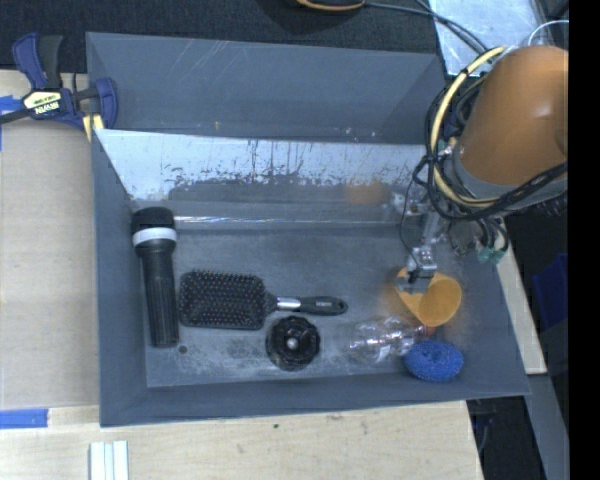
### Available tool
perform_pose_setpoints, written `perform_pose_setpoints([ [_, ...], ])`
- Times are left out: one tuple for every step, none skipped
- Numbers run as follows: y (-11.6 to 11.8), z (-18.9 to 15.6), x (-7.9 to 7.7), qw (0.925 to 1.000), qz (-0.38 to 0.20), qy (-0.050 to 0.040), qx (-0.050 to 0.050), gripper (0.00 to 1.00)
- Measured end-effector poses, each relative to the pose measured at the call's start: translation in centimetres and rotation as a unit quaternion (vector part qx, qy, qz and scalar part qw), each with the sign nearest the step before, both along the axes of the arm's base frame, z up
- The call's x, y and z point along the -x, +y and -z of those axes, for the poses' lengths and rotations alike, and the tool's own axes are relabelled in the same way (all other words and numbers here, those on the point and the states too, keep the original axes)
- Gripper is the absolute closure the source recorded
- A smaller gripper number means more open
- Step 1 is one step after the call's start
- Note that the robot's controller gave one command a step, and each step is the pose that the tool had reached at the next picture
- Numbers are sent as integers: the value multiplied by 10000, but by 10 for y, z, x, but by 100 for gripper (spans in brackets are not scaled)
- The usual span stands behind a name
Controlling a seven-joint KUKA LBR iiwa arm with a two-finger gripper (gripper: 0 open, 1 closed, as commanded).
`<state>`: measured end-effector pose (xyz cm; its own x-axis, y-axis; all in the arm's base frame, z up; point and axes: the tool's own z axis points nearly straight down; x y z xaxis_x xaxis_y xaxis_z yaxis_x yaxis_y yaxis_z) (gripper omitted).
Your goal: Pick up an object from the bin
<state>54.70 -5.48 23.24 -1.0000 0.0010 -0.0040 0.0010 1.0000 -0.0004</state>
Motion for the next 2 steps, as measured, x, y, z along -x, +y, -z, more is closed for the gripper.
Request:
perform_pose_setpoints([
  [-10,126,45,9998,-213,3,4,0],
  [-3,75,60,9974,-726,-5,4,0],
])
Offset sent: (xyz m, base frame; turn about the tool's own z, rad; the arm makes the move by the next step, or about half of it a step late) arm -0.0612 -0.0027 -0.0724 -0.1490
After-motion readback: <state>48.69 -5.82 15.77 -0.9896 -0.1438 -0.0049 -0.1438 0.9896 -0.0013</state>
